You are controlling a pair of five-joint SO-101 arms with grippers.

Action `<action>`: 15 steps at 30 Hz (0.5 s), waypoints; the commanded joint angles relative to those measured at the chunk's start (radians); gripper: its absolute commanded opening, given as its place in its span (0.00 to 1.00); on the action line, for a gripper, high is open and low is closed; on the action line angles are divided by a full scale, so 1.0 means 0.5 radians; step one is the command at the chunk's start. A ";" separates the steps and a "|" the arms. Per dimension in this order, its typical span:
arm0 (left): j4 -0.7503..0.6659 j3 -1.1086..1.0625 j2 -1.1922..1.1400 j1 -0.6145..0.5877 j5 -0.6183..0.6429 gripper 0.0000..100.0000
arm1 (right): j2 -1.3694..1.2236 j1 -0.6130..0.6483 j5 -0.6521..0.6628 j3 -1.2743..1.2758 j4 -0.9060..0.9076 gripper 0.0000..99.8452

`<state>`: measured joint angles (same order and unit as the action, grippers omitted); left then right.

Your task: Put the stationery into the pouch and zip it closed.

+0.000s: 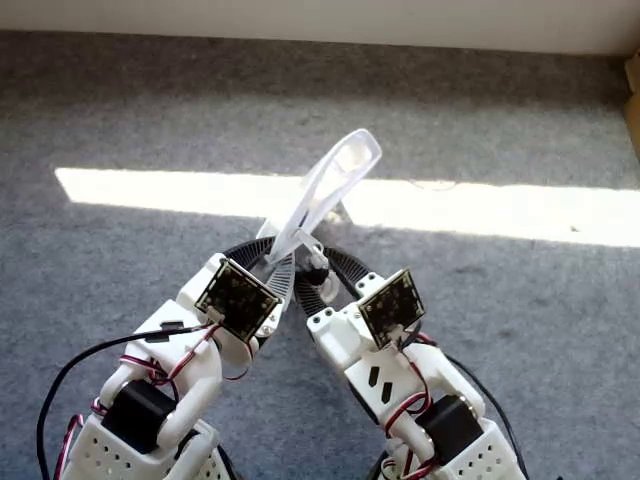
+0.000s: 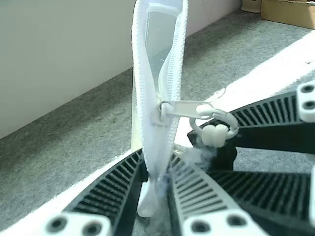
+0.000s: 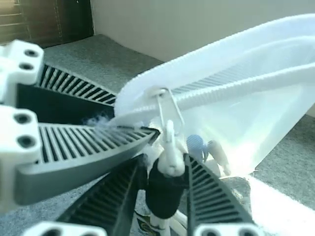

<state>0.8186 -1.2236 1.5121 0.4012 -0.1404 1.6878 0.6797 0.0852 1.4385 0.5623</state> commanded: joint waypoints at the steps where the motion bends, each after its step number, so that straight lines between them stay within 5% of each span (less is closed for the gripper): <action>1: 0.012 0.057 -0.008 -0.048 0.012 0.01 | 0.005 -0.115 0.028 -0.026 -0.048 0.00; 15: 0.012 0.063 -0.008 -0.051 0.012 0.01 | 0.002 -0.646 0.021 -0.011 -0.348 0.01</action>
<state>0.8186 -1.2236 1.5121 0.4028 -0.1404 1.6878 0.4127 0.0882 1.4385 0.4258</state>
